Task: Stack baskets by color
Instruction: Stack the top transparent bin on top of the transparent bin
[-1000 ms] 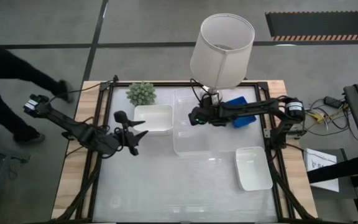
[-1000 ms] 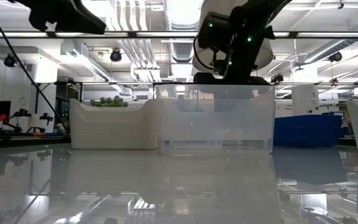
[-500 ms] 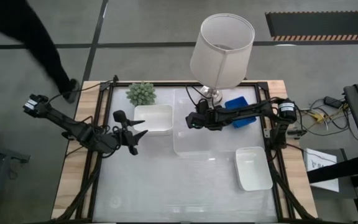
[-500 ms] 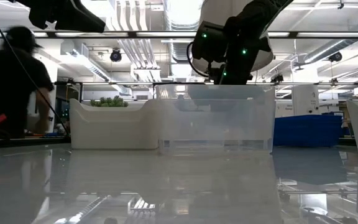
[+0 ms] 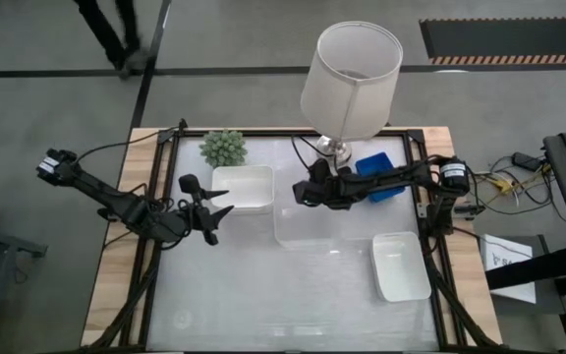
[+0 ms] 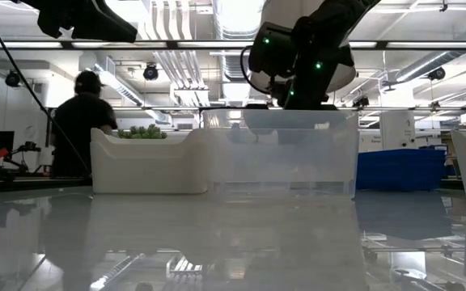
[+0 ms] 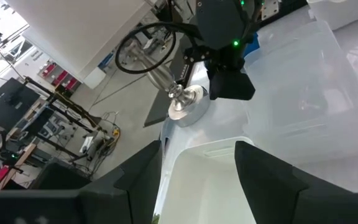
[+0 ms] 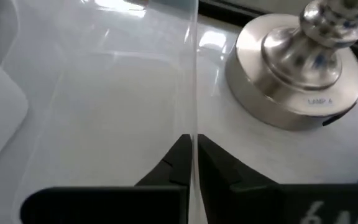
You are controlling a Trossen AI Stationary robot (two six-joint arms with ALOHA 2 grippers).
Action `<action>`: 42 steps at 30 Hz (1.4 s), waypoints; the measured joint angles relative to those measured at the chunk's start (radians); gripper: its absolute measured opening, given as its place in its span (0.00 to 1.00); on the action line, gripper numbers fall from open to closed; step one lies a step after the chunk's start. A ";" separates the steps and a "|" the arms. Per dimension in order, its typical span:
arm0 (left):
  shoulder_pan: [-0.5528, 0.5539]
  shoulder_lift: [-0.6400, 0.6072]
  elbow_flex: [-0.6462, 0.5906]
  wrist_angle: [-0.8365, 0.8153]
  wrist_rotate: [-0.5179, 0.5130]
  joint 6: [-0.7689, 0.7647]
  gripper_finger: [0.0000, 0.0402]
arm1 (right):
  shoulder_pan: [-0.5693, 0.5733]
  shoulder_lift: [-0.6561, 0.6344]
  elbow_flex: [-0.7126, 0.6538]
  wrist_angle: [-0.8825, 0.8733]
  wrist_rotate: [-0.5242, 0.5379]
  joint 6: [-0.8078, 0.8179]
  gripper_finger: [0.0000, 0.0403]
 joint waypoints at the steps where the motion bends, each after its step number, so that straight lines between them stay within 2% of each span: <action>1: 0.000 0.001 0.000 0.000 0.000 0.000 0.47 | 0.005 0.000 0.000 0.001 0.010 0.000 0.03; 12: 0.000 0.002 0.000 0.000 0.000 0.000 0.47 | 0.079 -0.012 0.022 -0.006 0.223 -0.008 0.02; 20: 0.000 0.002 0.000 0.000 0.000 0.000 0.47 | 0.114 -0.025 0.035 -0.009 0.301 -0.027 0.02; 29: 0.000 0.002 0.000 0.000 0.000 0.000 0.47 | 0.186 -0.039 0.038 -0.005 0.476 -0.055 0.02; 37: 0.000 0.002 0.000 0.001 0.000 0.000 0.47 | 0.233 -0.101 0.049 0.002 0.524 -0.118 0.02; 42: 0.000 0.002 0.000 0.002 0.000 0.000 0.47 | 0.271 -0.147 0.090 0.000 0.500 -0.219 0.02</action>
